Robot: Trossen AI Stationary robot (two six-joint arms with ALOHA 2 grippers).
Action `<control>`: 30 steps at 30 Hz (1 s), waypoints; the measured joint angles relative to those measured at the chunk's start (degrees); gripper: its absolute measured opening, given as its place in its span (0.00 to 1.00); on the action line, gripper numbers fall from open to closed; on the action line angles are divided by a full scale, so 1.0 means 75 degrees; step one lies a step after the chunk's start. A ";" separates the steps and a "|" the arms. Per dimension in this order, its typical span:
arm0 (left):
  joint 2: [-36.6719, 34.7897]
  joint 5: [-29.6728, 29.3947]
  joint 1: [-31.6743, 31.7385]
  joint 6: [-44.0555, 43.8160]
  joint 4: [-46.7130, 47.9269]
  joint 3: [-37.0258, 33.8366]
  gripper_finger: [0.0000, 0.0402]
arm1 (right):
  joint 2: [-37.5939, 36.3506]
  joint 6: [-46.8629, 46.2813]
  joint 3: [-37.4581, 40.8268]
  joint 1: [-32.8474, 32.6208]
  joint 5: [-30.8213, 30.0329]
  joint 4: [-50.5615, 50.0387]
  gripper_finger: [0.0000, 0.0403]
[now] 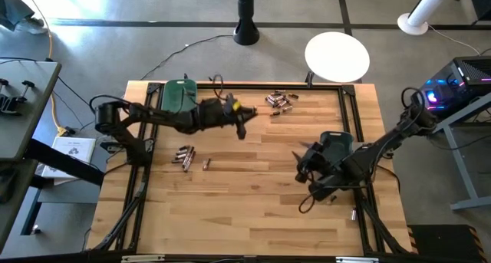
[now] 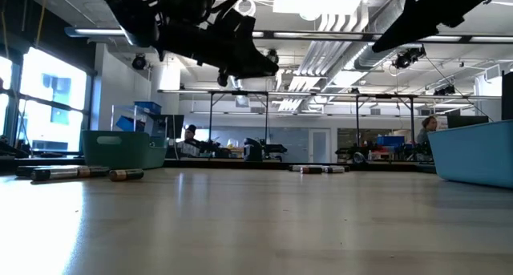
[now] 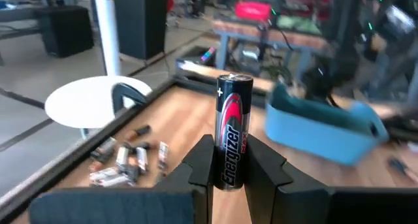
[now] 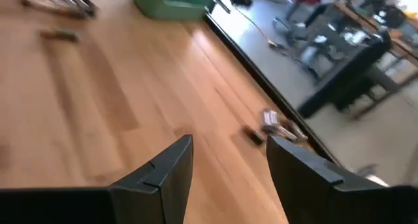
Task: Sort batteries
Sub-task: Put the silver battery into the blue bin
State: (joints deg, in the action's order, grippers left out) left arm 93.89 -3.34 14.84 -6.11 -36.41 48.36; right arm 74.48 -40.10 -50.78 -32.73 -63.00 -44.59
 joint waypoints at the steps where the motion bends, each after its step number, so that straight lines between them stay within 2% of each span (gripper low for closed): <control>1: 0.0000 0.0096 0.0139 -0.0064 -0.0075 0.0000 0.10 | -0.0019 0.0017 0.0000 0.0160 0.0129 -0.0089 0.47; 6: 0.0000 0.0651 0.0695 -0.0021 -0.0429 0.0000 0.10 | -0.0291 0.0770 0.0000 0.1393 0.1201 -0.0181 0.47; 9: -0.0003 0.0979 0.1039 0.0209 -0.0578 0.0036 0.10 | -0.0519 0.1752 0.0000 0.2423 0.1950 0.0042 0.47; 12: -0.0003 0.1456 0.1407 0.0407 -0.0485 0.0253 0.10 | -0.0659 0.2958 0.0000 0.3573 0.2917 0.0803 0.47; 17: -0.0004 0.2239 0.1935 0.0637 -0.0434 0.0416 0.10 | -0.0547 0.4898 0.0000 0.5297 0.5199 0.2865 0.47; 21: -0.0006 0.2469 0.2128 0.0645 -0.0260 0.0416 0.10 | -0.0223 0.5729 0.0000 0.6192 0.6895 0.4329 0.47; 24: -0.0006 0.2565 0.2068 0.0645 -0.0158 0.0314 0.10 | 0.0149 0.5929 0.0070 0.6620 0.8177 0.5401 0.47; 27: -0.0006 0.2584 0.1865 0.0640 -0.0289 0.0078 0.10 | 0.0591 0.5895 0.0608 0.6778 0.9362 0.7098 0.47; 30: -0.0003 0.2556 0.1562 0.0638 -0.0582 -0.0147 0.10 | 0.1028 0.5669 0.1279 0.6777 0.9834 0.9118 0.47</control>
State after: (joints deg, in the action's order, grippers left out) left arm 93.86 15.83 26.55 -1.33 -40.77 47.25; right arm 82.20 2.42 -41.19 18.10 10.75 23.80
